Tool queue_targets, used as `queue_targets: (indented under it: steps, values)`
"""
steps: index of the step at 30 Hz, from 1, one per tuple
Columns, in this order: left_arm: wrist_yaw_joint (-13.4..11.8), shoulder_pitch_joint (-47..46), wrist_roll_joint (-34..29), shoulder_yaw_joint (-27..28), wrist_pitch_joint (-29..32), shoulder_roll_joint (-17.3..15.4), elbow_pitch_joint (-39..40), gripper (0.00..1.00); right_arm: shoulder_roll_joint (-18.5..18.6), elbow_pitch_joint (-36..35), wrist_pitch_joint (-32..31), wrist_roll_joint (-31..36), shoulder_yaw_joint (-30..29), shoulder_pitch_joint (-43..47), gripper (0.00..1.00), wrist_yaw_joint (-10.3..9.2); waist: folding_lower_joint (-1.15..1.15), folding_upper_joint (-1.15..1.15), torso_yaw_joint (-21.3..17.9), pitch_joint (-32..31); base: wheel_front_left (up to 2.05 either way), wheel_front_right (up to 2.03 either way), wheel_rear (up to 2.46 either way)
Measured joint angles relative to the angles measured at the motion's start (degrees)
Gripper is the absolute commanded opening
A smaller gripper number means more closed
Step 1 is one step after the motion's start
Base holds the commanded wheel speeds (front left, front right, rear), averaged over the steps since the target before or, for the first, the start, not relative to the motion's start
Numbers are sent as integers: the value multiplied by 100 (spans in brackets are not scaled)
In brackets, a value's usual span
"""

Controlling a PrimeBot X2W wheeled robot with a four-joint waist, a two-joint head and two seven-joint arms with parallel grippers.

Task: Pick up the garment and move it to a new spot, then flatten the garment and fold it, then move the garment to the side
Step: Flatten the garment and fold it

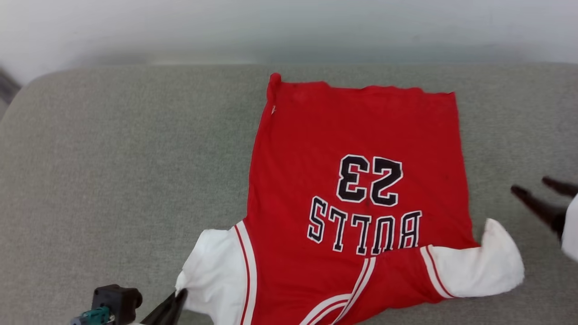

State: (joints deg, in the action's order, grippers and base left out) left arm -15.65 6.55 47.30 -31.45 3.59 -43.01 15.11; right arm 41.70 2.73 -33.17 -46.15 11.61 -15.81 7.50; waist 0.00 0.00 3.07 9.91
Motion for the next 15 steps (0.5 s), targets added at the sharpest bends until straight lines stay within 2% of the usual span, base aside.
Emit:
queue_targets:
  steps: [6, 11, 15]
  values:
    - [-78, -247, -305, -141, 179, -55, 670, 0, -532, 230, -2012, 93, -772, -1252, 100, 0, 1, 0, 284, 555, 0, 0, 0]
    - [-101, -483, -506, -253, 314, -42, 1113, 0, -844, 589, -3319, 982, -1261, -2472, 100, 0, 1, 0, 602, 1104, 0, 0, 0]
    - [-65, -758, -647, -315, 383, 30, 1310, 0, -1116, 847, -3924, 1726, -1679, -3253, 100, 0, 1, 0, 920, 1516, 0, 0, 0]
